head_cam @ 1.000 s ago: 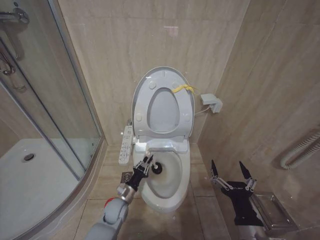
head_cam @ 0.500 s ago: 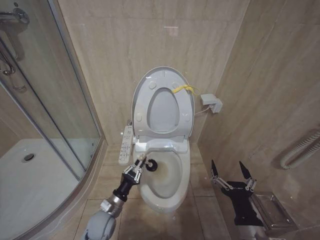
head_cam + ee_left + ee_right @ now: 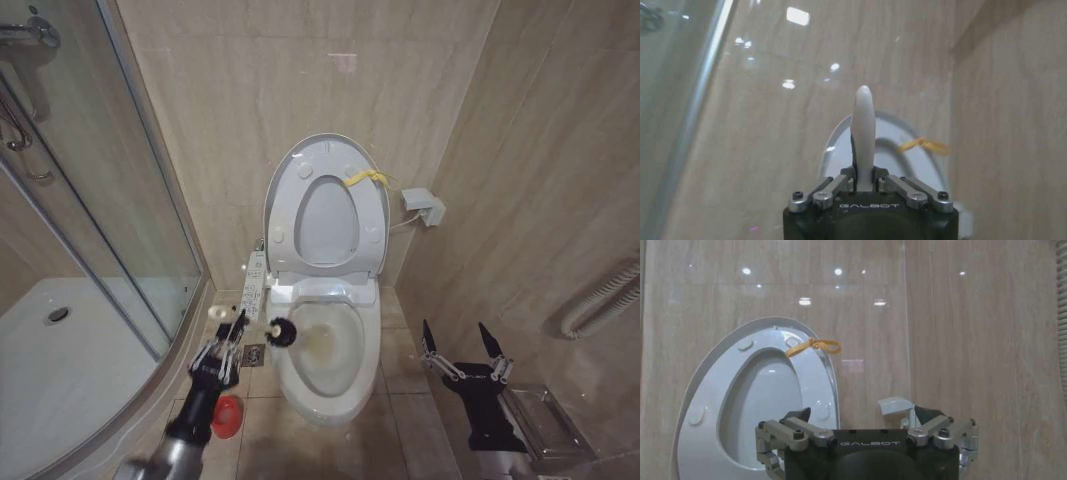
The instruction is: Open the toilet lid, clean the toilet bowl with a toilet brush, close the toilet lid, and flush.
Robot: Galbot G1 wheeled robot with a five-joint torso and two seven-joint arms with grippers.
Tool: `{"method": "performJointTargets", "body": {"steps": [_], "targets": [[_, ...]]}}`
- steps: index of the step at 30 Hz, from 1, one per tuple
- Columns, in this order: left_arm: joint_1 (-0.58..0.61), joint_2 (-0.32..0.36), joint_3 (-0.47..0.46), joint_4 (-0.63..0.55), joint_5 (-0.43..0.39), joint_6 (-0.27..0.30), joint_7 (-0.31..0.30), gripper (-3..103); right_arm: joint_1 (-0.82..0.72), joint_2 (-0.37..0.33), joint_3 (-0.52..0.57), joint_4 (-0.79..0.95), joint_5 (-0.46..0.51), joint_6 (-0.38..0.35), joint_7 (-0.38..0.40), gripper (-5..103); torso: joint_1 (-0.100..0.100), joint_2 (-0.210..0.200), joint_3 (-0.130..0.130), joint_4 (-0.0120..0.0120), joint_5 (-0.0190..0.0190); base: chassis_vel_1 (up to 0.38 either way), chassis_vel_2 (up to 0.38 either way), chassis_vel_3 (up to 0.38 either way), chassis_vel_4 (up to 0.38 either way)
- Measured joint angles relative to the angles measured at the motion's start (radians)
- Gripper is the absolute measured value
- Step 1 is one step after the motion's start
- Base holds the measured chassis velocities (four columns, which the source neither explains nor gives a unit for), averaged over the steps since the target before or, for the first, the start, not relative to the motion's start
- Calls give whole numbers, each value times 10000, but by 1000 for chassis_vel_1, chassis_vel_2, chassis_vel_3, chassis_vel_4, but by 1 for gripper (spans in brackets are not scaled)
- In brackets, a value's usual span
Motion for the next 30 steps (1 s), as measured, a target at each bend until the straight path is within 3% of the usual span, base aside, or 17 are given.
{"method": "performJointTargets", "body": {"steps": [2, 3, 5, 7, 14, 18, 22, 27, 30], "targets": [[637, -396, 118, -24, 983, -105, -551, 15, 0, 0, 0, 0, 0, 0, 0, 100, 0, 0, 1, 0, -1, 0, 0, 0, 0], [637, -396, 118, -24, 983, -105, -551, 15, 0, 0, 0, 0, 0, 0, 0, 100, 0, 0, 1, 0, -1, 0, 0, 0, 0], [1094, -815, 203, 356, 1741, -289, -1152, 15, 0, 1, 0, 0, 1, 0, 1, 100, 0, 0, 1, -1, 1, 0, 0, 0, 0], [1167, -1024, 101, 902, 1949, -399, -1512, 15, 0, 1, 0, 0, 0, 0, 0, 100, 0, 0, 1, -1, 1, 0, 0, 0, 0], [527, -1046, -432, 2429, 1729, -458, -1869, 15, 0, 1, 0, 0, 0, 0, 1, 100, 2, 0, 2, -2, -1, 0, 0, 0, 0], [-429, -767, -815, 4252, 1094, -467, -1864, 15, 0, 0, 0, 0, 0, 0, 0, 100, 2, -1, 2, 0, -2, 0, 0, 0, 0], [-1017, -678, -908, 5209, 928, -467, -1857, 15, 0, 1, 0, 0, 0, 0, 1, 100, 2, -1, 2, -3, -4, 0, 0, 0, 0], [-1726, -644, -922, 6529, 403, -681, -1621, 15, 0, 0, 1, 0, 1, 0, 1, 100, 2, -1, 2, 0, -3, 0, 0, 0, 0], [-2379, -599, -920, 7611, 50, -1094, -1309, 15, 0, 1, 0, 0, 0, 0, 0, 100, 2, -1, 3, -1, -2, 0, 0, 0, 0]]}}
